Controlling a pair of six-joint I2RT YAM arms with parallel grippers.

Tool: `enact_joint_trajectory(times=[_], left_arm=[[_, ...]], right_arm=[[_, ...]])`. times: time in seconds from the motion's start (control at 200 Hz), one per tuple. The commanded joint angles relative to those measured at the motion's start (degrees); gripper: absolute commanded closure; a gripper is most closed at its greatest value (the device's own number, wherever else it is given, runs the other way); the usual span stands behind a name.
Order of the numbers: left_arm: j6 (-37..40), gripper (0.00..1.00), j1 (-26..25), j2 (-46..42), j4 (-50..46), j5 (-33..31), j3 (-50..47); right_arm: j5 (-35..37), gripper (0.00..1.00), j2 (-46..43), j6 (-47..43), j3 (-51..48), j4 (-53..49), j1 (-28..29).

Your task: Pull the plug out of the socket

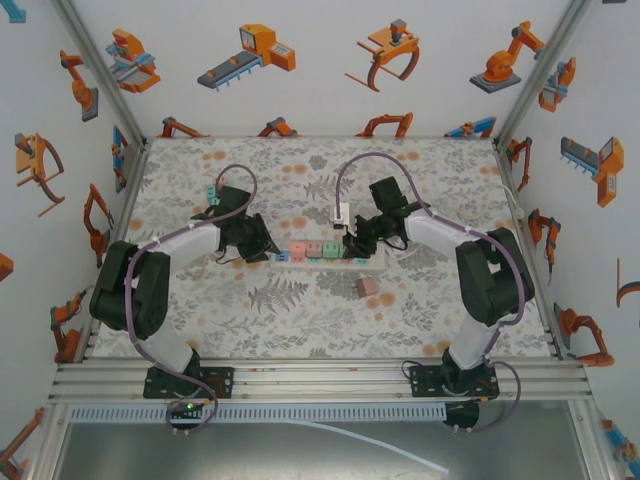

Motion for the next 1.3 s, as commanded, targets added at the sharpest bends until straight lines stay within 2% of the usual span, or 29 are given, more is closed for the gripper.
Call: enact_joint_trajectory(times=[0.0,0.16,0.34,0.561,1.106,1.297], left_arm=[[0.26,0.61,-0.22,1.29,-0.23,1.21,-0.39],[2.18,0.64,-1.79,2.97,-3.29,-0.77,1.42],[1.66,0.67,-2.60,4.03,-3.34,-2.46,1.16],[0.17,0.69,-3.17,4.58,-5.40,-7.37,1.07],[-0.64,0.66,-3.99,4.54,-7.12,-11.72,1.33],[-0.46,0.65,-4.55,4.58,-7.73,-12.56,1.86]], right_arm=[[-2.43,0.68,-0.60,0.34,0.48,0.70,0.52],[-4.56,0.76,-0.42,1.21,0.88,1.09,0.57],[-5.04,0.84,-1.54,1.50,1.32,1.26,0.57],[-5.49,0.96,-3.52,4.28,1.99,3.37,0.54],[-7.21,0.98,-6.63,7.99,1.78,7.30,0.18],[-5.52,1.00,-6.28,7.67,1.48,6.80,0.17]])
